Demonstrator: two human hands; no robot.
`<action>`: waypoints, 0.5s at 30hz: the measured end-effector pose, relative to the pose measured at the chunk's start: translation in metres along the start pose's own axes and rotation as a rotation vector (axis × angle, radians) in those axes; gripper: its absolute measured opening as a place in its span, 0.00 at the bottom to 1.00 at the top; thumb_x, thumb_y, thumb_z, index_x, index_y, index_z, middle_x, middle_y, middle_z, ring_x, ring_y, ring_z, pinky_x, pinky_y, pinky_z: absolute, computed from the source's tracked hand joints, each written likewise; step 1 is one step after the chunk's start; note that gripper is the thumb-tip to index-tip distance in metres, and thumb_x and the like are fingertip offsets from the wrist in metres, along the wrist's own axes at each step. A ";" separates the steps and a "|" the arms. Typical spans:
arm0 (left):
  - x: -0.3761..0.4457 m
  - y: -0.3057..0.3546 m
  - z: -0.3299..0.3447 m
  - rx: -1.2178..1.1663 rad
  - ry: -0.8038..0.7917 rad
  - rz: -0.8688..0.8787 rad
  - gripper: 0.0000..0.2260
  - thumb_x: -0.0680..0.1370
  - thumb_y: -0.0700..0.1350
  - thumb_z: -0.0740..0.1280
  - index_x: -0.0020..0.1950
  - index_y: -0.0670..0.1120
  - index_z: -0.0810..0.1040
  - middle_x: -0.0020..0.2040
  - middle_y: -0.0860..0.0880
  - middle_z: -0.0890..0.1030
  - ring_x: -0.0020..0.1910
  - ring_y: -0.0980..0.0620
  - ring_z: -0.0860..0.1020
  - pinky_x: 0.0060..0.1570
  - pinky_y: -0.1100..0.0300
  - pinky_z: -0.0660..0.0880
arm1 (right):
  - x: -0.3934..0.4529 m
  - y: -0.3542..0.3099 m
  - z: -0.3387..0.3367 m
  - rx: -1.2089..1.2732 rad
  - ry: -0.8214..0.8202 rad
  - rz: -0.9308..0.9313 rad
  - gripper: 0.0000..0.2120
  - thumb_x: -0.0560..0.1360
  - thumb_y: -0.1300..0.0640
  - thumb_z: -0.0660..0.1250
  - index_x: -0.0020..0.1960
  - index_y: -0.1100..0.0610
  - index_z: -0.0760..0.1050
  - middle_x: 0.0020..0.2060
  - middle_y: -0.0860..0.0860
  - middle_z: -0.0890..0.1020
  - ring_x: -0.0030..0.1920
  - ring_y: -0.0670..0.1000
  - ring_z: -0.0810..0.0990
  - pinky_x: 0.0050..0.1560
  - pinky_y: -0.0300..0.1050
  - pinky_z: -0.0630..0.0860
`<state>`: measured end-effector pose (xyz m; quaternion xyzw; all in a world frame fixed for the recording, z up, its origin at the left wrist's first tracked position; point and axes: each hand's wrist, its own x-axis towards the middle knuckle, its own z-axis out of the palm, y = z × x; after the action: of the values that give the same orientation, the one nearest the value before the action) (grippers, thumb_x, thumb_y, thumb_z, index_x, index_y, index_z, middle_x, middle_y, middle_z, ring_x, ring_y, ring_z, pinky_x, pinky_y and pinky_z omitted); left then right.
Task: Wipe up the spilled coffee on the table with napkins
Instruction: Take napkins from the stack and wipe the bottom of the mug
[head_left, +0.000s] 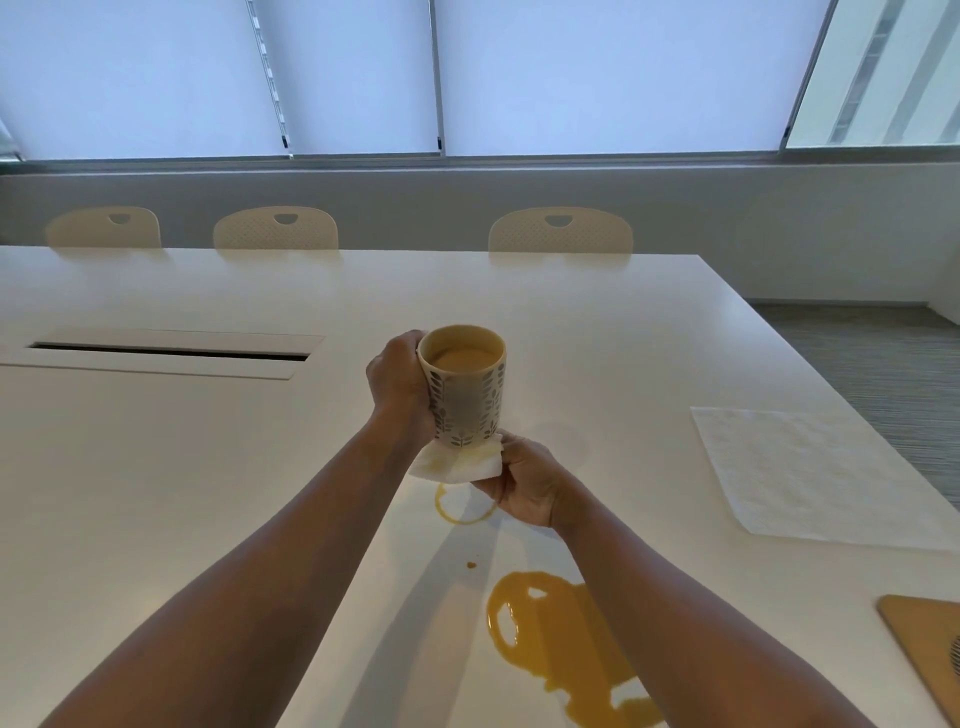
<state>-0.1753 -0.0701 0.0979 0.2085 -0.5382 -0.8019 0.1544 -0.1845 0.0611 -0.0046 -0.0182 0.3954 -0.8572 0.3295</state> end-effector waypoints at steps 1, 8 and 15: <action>-0.001 0.001 0.000 -0.004 0.000 -0.010 0.12 0.69 0.40 0.65 0.26 0.49 0.80 0.31 0.48 0.80 0.28 0.52 0.79 0.32 0.57 0.77 | -0.002 -0.002 -0.002 0.012 0.001 -0.001 0.17 0.75 0.74 0.57 0.53 0.63 0.82 0.49 0.60 0.84 0.46 0.54 0.85 0.41 0.43 0.82; -0.007 0.002 0.004 0.025 0.001 -0.041 0.06 0.67 0.40 0.65 0.30 0.48 0.78 0.31 0.47 0.78 0.27 0.52 0.77 0.31 0.58 0.75 | -0.006 -0.008 -0.009 0.055 0.068 -0.108 0.17 0.74 0.76 0.55 0.52 0.66 0.80 0.47 0.62 0.85 0.45 0.56 0.86 0.40 0.44 0.82; -0.011 0.000 0.008 0.038 -0.009 -0.033 0.09 0.68 0.42 0.65 0.28 0.49 0.78 0.30 0.48 0.79 0.25 0.54 0.78 0.29 0.59 0.75 | 0.004 -0.006 -0.006 0.152 0.129 -0.234 0.15 0.75 0.74 0.59 0.46 0.65 0.84 0.45 0.60 0.85 0.44 0.55 0.86 0.39 0.43 0.82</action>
<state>-0.1703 -0.0586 0.1029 0.2166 -0.5503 -0.7951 0.1345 -0.1929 0.0654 -0.0056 0.0159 0.3449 -0.9166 0.2014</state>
